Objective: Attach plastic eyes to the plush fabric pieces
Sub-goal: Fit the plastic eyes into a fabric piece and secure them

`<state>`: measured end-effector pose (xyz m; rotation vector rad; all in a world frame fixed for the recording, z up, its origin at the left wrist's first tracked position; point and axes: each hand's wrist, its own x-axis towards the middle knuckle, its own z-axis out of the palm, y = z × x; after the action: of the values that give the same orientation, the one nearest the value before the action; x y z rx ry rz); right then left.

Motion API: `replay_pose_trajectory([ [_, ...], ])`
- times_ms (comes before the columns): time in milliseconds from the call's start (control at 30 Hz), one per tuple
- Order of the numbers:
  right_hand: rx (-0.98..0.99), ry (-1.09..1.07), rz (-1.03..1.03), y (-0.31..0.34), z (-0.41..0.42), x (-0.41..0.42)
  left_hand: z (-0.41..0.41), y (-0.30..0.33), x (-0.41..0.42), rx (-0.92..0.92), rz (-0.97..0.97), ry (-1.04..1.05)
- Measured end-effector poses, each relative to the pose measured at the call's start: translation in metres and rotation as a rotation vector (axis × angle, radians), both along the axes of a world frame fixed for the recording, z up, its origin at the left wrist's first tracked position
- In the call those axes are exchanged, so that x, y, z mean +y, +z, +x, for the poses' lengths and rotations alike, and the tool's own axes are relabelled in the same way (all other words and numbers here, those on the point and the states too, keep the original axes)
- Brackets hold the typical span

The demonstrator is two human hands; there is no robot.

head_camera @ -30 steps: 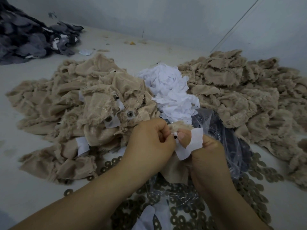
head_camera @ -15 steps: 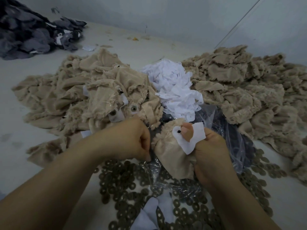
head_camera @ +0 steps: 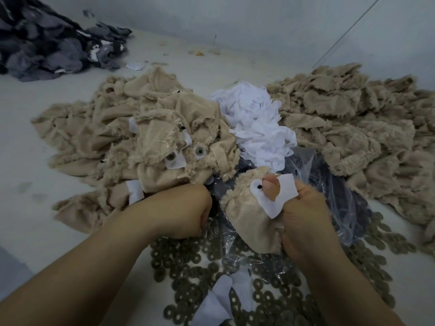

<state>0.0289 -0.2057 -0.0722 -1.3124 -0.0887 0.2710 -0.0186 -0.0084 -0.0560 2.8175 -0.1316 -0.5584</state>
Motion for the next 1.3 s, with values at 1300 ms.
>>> replay_pose_trajectory([
  [1300, -0.204, 0.012, -0.183, 0.005, -0.006, -0.006, 0.0, 0.015, -0.054, -0.719, -0.798, 0.321],
])
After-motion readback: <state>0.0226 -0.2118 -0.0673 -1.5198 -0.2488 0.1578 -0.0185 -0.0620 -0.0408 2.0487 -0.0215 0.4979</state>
